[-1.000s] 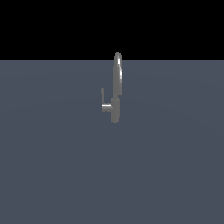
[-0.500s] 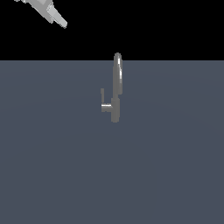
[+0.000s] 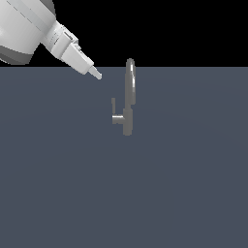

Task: Turn on the faucet by rotating a designated handle.

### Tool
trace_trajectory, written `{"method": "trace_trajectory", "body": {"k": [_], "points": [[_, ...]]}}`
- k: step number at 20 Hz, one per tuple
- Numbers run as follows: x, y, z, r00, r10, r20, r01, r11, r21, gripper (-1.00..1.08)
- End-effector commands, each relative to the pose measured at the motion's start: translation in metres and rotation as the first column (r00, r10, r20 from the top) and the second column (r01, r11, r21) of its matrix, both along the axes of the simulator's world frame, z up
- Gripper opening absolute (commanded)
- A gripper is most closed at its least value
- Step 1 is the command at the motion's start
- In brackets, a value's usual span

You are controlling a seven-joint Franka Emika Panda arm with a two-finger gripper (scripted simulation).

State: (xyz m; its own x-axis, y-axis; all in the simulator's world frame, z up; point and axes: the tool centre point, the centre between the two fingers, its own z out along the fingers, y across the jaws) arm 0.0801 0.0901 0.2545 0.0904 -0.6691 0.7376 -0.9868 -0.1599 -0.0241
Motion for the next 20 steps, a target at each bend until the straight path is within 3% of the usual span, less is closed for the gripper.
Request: {"method": "trace_trajectory", "body": {"k": [1,10,20], "points": [[0.006,-0.014,-0.029,0.999,-0.039,-0.002,0.039,0.999,0.013,-1.0],[0.012,-0.046,-0.09,0.992,-0.127,-0.008,0.127,0.991,0.04,-1.0],[0.007,-0.05,-0.095,0.991,-0.137,-0.009,0.137,0.99,0.043,-1.0]]}}
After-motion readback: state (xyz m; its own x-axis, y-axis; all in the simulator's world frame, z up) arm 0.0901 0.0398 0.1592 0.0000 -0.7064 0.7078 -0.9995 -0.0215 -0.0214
